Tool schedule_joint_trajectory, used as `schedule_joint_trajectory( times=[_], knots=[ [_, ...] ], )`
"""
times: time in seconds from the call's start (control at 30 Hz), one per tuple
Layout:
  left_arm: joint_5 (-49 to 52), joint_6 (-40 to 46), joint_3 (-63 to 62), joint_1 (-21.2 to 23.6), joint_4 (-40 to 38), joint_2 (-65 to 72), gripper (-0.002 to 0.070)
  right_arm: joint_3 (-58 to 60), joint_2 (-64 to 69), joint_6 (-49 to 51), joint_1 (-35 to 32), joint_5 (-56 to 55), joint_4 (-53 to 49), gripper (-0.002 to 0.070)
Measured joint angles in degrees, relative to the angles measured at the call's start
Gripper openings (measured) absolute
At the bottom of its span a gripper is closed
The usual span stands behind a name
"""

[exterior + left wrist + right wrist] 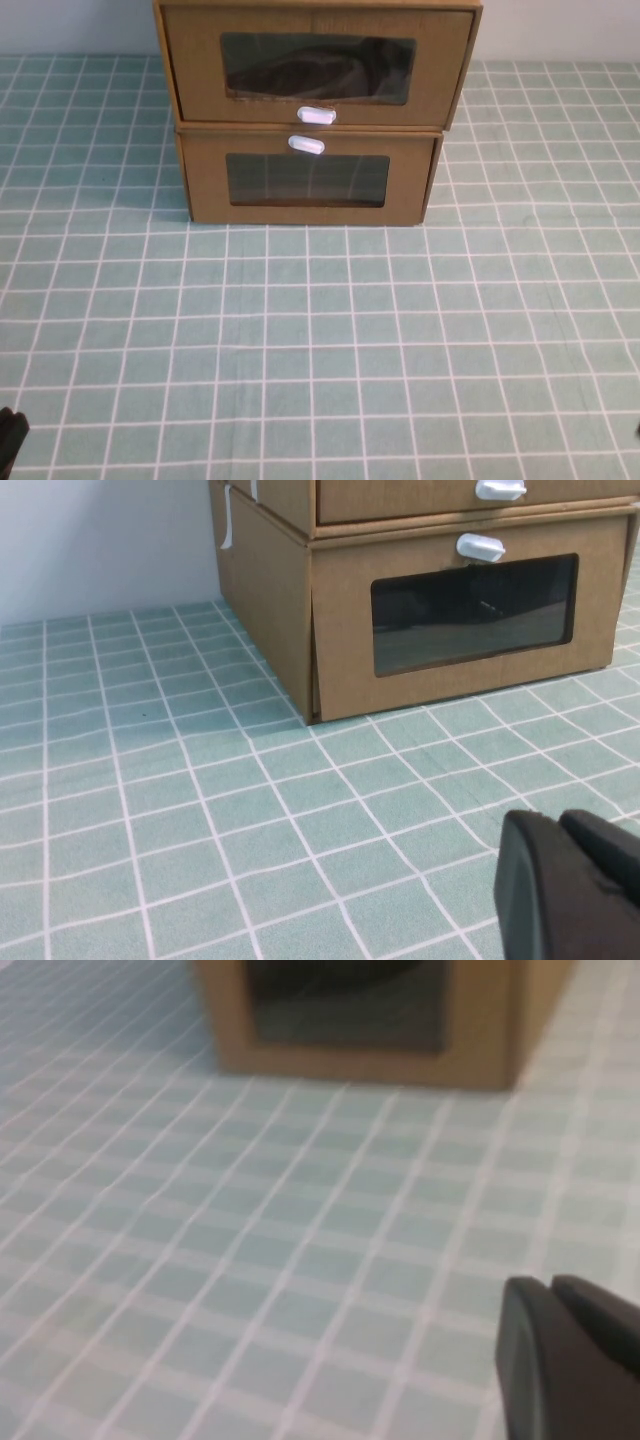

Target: Close the shoe box

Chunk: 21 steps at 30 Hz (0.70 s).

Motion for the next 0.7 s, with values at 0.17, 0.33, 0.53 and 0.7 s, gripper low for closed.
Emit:
schedule_joint_trajectory(
  times=[0.17, 0.33, 0.53, 0.7],
  knots=[
    [0.0, 0.0, 0.0, 0.0, 0.0, 0.0, -0.0005, 2.9, -1.4, 0.0, -13.7, -6.6, -3.0, -0.0011],
    [0.0, 0.0, 0.0, 0.0, 0.0, 0.0, -0.0005, 9.8, -6.2, 0.0, -25.0, -9.8, -3.2, -0.0011],
    [0.1, 0.0, 0.0, 0.0, 0.0, 0.0, -0.0005, 11.4, -12.2, -0.1, -26.7, -7.5, -3.3, -0.0011],
    [0.1, 0.0, 0.0, 0.0, 0.0, 0.0, -0.0005, 11.4, -12.2, -0.2, -26.7, -0.7, -3.5, -0.0011]
  ],
)
